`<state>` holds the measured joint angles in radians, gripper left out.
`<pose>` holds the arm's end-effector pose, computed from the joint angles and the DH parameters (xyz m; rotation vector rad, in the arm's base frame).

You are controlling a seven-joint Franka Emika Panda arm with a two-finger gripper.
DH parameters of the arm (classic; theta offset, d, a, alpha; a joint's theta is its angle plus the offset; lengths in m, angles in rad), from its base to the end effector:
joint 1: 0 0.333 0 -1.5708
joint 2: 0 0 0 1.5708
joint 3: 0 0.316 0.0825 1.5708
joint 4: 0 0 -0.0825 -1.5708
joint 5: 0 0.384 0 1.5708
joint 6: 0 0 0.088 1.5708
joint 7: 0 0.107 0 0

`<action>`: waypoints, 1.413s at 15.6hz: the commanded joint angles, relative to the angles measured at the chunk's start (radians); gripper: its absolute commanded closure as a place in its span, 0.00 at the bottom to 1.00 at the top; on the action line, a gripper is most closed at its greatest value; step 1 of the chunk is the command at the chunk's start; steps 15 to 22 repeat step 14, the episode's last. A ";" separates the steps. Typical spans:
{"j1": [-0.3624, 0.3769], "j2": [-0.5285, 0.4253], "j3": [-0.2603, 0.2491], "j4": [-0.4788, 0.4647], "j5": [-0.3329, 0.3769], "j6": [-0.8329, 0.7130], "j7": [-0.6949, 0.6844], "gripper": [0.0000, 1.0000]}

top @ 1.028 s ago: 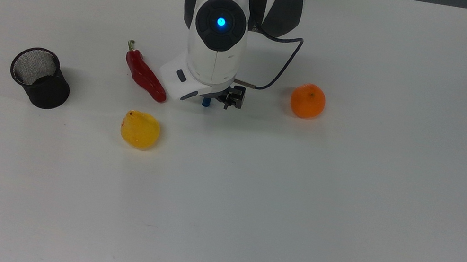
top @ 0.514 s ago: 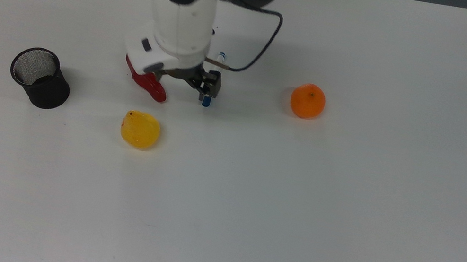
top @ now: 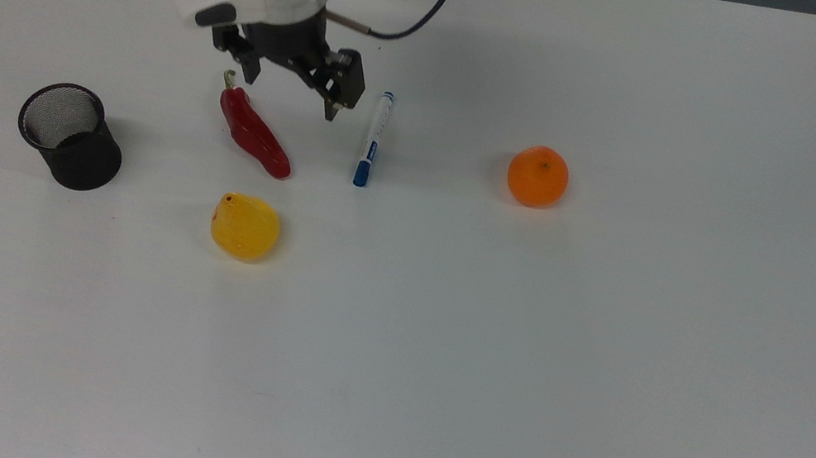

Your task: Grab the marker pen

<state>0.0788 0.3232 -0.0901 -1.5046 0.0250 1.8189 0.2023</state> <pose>0.6578 0.0019 0.4816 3.1183 -0.3370 -0.0112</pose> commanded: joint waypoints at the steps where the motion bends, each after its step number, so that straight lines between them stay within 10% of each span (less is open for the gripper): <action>1: -0.027 -0.183 0.000 -0.135 0.030 -0.042 -0.066 0.00; 22: -0.091 -0.227 -0.004 -0.089 0.027 -0.150 -0.077 0.00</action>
